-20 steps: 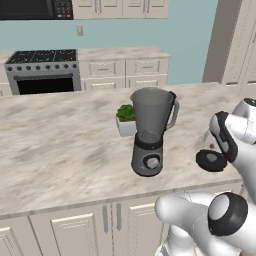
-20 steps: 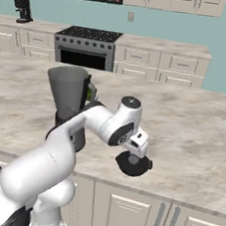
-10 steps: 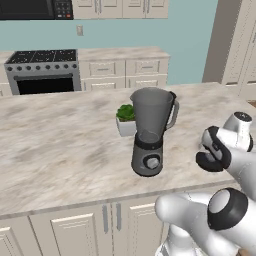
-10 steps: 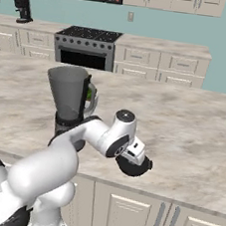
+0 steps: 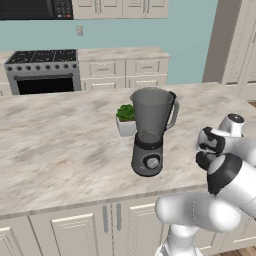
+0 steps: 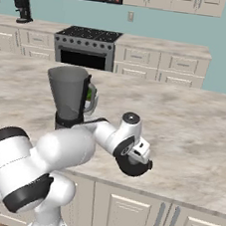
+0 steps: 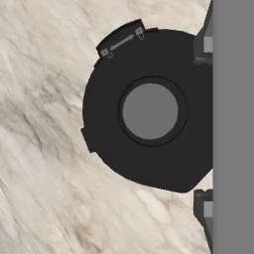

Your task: Open the blender lid, put the kiwi in the blender, close the lid, and start the blender.

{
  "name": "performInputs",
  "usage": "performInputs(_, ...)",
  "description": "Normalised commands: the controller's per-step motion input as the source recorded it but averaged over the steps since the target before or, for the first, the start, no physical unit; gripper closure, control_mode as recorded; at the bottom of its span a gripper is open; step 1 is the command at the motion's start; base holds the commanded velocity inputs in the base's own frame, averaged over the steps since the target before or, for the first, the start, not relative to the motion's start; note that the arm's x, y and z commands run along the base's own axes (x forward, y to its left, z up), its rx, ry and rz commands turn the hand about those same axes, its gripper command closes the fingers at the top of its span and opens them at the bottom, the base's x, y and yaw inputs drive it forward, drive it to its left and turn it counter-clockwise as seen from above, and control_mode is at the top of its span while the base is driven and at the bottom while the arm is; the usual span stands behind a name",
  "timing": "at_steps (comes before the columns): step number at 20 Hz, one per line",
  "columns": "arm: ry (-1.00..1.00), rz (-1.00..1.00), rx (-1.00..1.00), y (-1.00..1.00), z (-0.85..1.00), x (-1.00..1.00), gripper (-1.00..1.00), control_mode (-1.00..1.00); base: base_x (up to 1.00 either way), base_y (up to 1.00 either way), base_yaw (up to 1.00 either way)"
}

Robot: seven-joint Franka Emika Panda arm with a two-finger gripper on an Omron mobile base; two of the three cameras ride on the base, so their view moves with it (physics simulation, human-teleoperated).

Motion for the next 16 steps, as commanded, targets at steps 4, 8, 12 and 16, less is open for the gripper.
performInputs(4, 0.00, 0.00, 0.00, -0.13, -0.36, 0.06, -1.00, -1.00, 0.00, 0.00, 0.00)
performInputs(8, 0.01, 0.00, 0.00, -0.22, -0.29, 0.07, -1.00, -1.00, 0.00, 0.00, 0.00)
performInputs(12, 0.02, 0.00, 0.00, -0.09, -0.33, 0.16, -1.00, -1.00, 0.00, 0.00, 0.00)
performInputs(16, 0.02, 0.03, 0.00, 0.00, -0.24, 0.24, -1.00, -1.00, 0.00, 0.00, 0.00)
